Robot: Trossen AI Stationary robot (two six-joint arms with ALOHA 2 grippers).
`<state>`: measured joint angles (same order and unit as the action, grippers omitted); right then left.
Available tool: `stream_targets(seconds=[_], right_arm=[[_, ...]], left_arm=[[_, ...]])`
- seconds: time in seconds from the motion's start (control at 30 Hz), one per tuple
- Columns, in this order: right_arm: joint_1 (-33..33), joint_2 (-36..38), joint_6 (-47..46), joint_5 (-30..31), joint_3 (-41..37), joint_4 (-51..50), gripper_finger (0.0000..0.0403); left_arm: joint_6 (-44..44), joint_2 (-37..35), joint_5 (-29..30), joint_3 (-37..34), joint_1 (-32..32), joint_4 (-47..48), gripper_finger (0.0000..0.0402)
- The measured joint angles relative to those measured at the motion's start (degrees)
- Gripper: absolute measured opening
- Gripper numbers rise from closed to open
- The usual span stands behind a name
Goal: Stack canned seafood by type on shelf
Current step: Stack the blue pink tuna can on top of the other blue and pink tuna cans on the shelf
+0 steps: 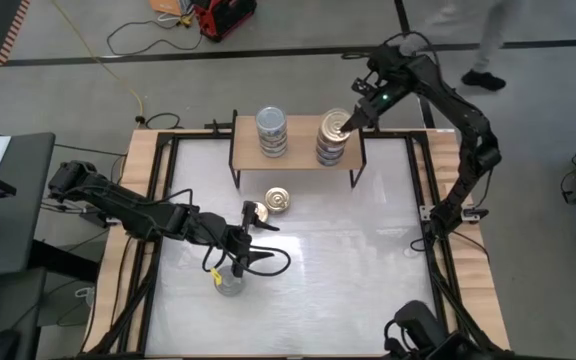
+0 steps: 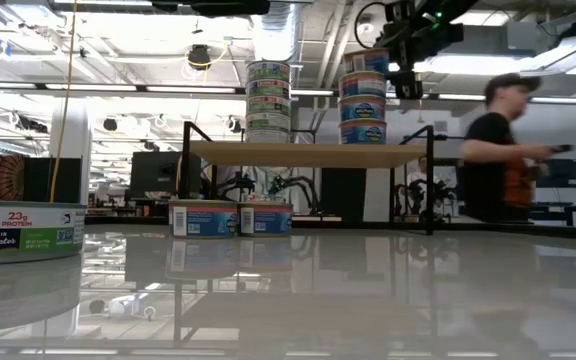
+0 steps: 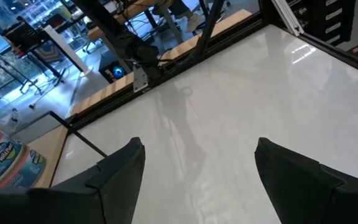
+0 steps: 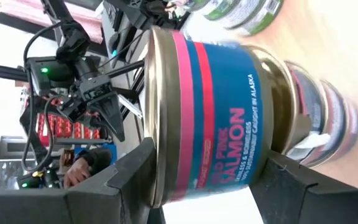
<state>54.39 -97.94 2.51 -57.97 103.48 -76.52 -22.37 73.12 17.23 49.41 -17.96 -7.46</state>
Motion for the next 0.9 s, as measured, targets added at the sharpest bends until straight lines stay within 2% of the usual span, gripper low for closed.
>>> stream_targets(seconds=[0.63,0.9], right_arm=[[-0.5,-0.6,0.8,1.3,0.0,-1.9,0.0256],[-0.6,-0.6,2.5,1.8,3.7,-3.8,0.0256]], left_arm=[[-0.3,0.0,2.3,0.0,0.0,0.5,0.0293],[-0.4,0.0,2.8,0.0,0.0,0.5,0.0293]])
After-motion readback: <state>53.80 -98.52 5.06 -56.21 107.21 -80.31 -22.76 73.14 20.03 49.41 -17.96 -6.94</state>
